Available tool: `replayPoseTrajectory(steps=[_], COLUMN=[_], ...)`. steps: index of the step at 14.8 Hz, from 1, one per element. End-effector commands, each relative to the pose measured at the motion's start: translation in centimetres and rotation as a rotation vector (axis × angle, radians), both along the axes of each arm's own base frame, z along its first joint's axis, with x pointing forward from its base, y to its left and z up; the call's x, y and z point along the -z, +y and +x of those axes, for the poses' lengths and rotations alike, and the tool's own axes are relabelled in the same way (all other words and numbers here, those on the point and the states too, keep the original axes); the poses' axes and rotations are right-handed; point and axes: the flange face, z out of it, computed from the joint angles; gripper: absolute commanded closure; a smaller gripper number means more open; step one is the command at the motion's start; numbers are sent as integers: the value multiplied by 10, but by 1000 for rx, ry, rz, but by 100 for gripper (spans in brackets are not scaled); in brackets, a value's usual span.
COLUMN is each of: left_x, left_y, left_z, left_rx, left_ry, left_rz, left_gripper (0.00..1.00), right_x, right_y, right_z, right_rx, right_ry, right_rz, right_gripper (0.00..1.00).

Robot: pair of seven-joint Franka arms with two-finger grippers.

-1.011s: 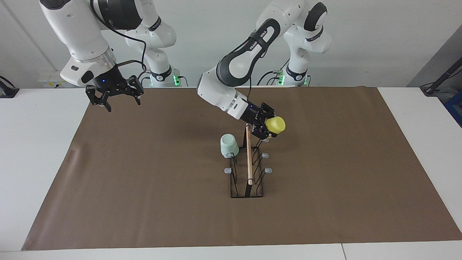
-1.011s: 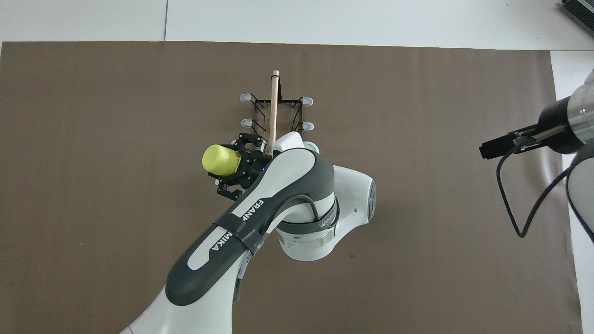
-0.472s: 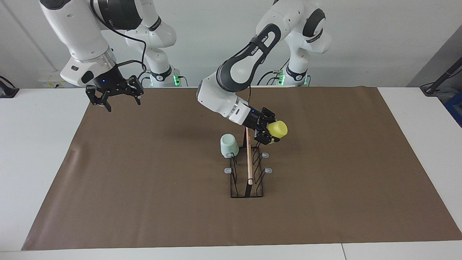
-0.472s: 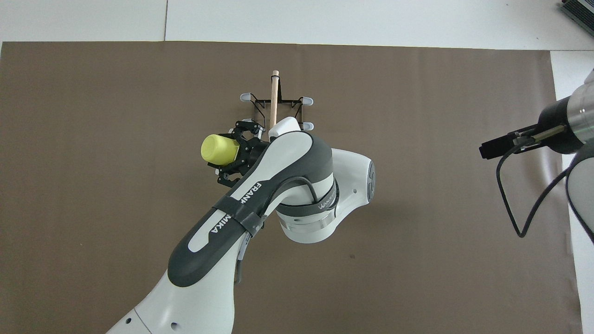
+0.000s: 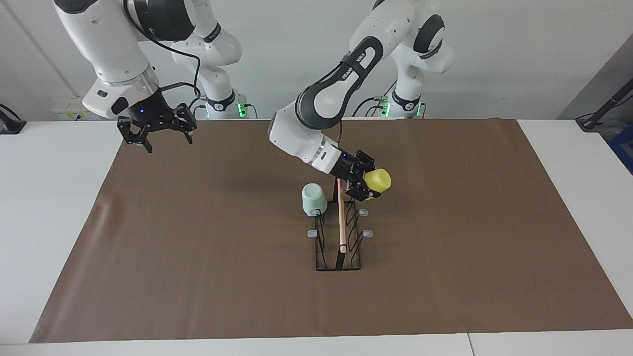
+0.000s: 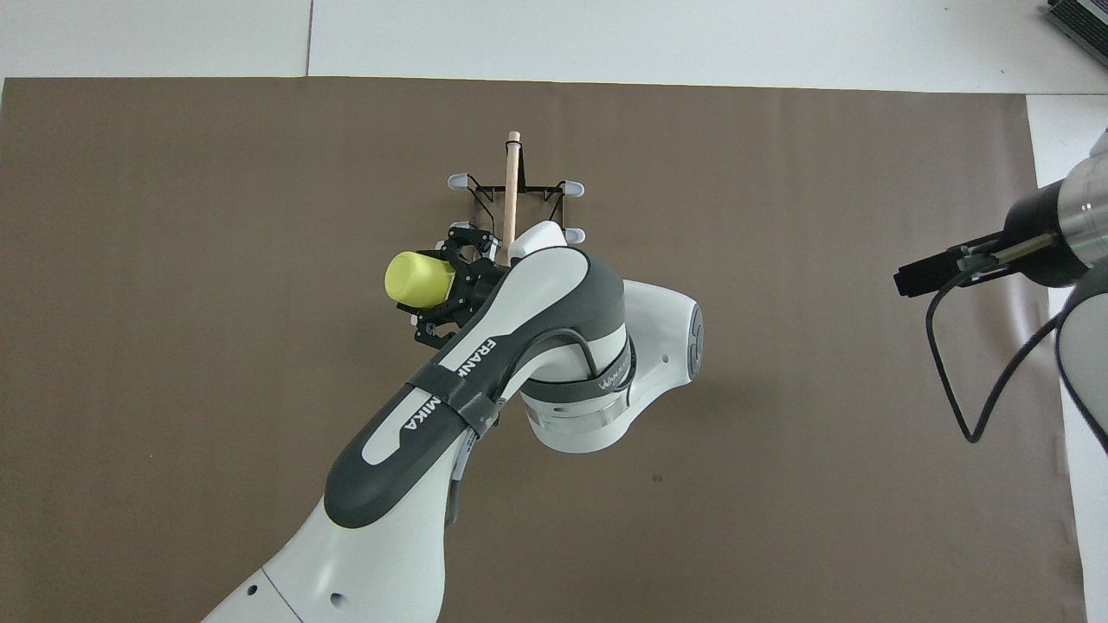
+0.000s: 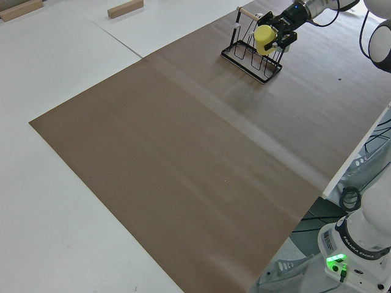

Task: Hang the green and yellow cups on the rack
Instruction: 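Release the yellow cup and withdraw the left gripper from the rack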

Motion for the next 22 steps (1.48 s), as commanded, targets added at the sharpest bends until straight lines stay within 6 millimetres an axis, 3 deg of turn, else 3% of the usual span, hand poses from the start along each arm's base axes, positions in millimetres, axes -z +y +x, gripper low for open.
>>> replayPoseTrajectory(steps=[1,2,3,5,12,15,18,22], left_x=[3,3,3,2,-8,-28,-61,-156], left_y=[-6,-7,-8,-9,-15,-11,17,111], left_z=[-1,-2,-2,-4,-8,-4,23,65], left_rx=[14,15,16,18,16,42,66,137], left_ry=[-9,-7,-8,-6,-4,18,74,157], left_rz=[-9,-9,-10,-11,-9,-30,-71,-361], left_gripper=[100,100,80,0,0,0,0,0], right_x=[0,-1,-1,0,-1,-3,-3,-6], right_y=[-2,-1,-2,-1,-2,-2,-2,-2], right_z=[2,2,2,2,2,1,0,-1], right_rx=[12,11,12,11,12,11,12,15], right_ry=[13,11,11,13,10,8,8,1], right_rz=[-6,-6,-6,-6,-5,-3,-3,-2], right_gripper=[0,0,0,0,0,0,0,0])
